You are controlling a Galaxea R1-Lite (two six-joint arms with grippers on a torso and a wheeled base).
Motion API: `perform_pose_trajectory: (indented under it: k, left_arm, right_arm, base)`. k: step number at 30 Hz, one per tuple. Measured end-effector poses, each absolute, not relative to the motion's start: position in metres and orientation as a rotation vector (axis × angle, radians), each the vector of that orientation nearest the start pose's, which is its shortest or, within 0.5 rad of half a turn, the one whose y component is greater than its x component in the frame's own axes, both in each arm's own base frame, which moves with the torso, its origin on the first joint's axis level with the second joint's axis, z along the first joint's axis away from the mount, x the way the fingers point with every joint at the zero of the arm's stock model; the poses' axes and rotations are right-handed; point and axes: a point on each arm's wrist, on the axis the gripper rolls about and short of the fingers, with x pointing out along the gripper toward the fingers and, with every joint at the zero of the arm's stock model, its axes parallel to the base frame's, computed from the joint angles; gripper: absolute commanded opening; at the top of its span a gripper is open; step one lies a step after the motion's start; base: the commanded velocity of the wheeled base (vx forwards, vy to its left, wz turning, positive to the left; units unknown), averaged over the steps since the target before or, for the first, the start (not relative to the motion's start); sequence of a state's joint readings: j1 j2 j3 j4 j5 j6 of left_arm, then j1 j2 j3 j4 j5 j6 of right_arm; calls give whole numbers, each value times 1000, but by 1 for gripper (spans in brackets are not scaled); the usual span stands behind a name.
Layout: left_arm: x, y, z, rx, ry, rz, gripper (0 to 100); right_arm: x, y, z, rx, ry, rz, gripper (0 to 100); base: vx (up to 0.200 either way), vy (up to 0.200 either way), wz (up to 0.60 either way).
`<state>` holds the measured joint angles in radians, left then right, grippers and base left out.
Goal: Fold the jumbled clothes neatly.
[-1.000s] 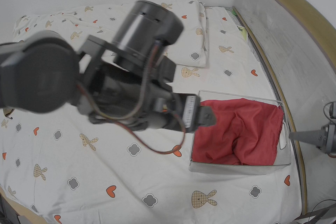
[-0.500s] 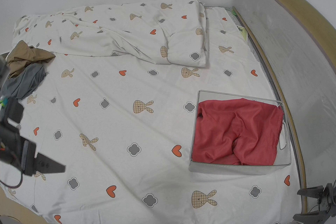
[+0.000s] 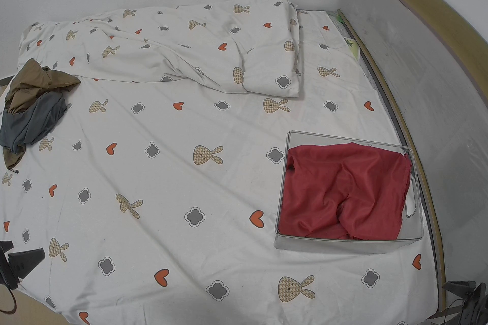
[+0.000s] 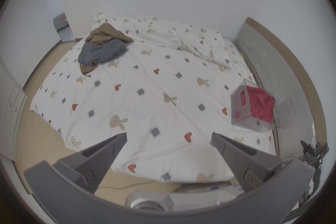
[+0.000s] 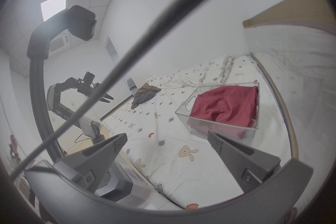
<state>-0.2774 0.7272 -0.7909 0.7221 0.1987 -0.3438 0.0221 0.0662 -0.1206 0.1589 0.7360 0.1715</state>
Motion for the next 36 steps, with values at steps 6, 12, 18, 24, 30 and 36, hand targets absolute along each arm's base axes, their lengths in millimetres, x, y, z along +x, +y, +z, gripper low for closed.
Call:
perform_pose_trajectory:
  k: [6, 12, 18, 24, 30, 36]
  left_arm:
    - [9, 3, 193, -189, 436, 61, 100]
    - [-8, 6, 156, -135, 307, 112, 100]
    - [-21, 6, 122, -85, 265, 151, 100]
    - [-25, 5, 100, -89, 160, 161, 100]
    - [-23, 1, 90, -32, 34, 38, 100]
    - [-23, 0, 82, -4, 6, -21, 100]
  right_arm:
    - [-37, 16, 92, 135, 116, 795, 100]
    - [-37, 16, 89, 75, 84, 811, 100]
    - [-34, 14, 87, 46, 66, 689, 100]
    - [-32, 11, 86, 44, 65, 524, 100]
    - [-31, 9, 86, 70, 68, 406, 100]
    - [-30, 6, 86, 76, 66, 284, 100]
  base:
    - [0, 0, 0]
    - [0, 0, 0]
    - [0, 0, 0]
    - [0, 0, 0]
    - [0, 0, 0]
    - [0, 0, 0]
